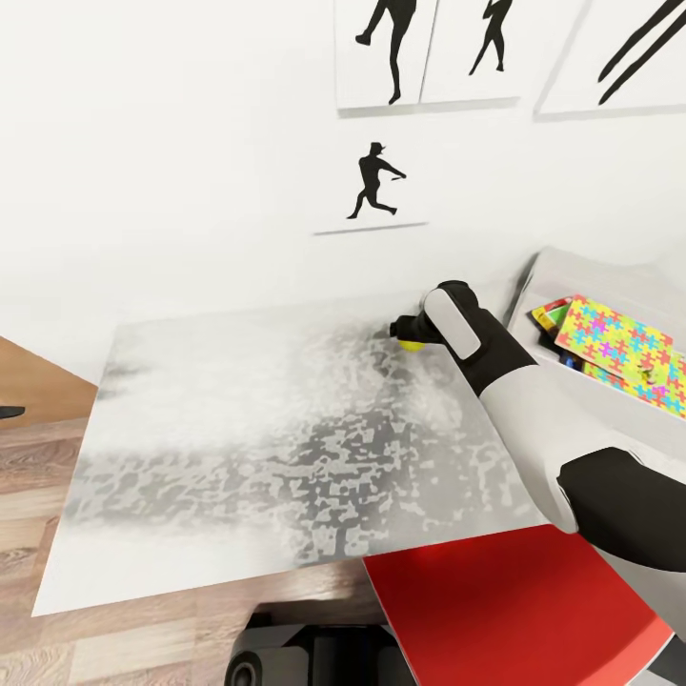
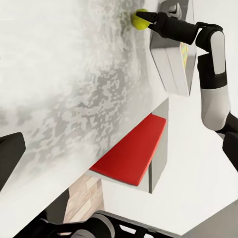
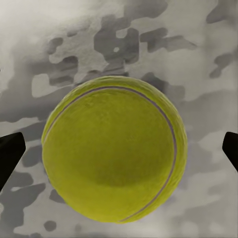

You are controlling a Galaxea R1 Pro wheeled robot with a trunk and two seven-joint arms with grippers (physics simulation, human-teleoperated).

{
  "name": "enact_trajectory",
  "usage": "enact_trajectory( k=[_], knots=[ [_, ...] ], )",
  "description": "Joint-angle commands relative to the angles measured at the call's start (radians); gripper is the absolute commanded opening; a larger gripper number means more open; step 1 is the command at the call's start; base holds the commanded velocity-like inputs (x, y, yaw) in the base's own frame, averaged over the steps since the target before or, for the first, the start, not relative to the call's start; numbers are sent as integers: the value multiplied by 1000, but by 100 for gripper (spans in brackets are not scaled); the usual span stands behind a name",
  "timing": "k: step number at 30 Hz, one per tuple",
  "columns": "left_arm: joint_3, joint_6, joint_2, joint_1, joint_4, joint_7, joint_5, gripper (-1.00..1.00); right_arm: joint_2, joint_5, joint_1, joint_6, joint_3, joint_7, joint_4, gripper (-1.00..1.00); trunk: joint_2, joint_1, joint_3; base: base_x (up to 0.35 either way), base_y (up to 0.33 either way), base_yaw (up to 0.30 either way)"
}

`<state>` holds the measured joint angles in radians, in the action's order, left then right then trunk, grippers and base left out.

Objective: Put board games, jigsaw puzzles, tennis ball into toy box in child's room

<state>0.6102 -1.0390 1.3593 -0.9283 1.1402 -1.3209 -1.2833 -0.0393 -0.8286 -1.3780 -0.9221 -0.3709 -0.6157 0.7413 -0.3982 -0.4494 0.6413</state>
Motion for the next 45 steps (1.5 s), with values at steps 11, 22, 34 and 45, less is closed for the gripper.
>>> enact_trajectory(
  k=[11, 22, 34, 45],
  knots=[
    [8, -8, 1, -6, 0, -3, -4, 100, -2, -10, -1, -3, -3, -11, 0, 100, -2, -1, 2, 0, 0, 0],
    [8, -8, 1, -6, 0, -3, -5, 100, 0, -11, -1, -4, -3, -10, 0, -100, -2, -1, 2, 0, 0, 0],
    [9, -8, 1, -6, 0, -3, -4, 100, 1, -11, 2, -3, -3, -8, 0, -100, -2, -1, 2, 0, 0, 0],
    [10, -8, 1, -6, 0, -3, -5, 100, 1, -11, 8, 3, -3, -10, 1, -100, -2, -1, -8, 0, 0, 0]
  ],
)
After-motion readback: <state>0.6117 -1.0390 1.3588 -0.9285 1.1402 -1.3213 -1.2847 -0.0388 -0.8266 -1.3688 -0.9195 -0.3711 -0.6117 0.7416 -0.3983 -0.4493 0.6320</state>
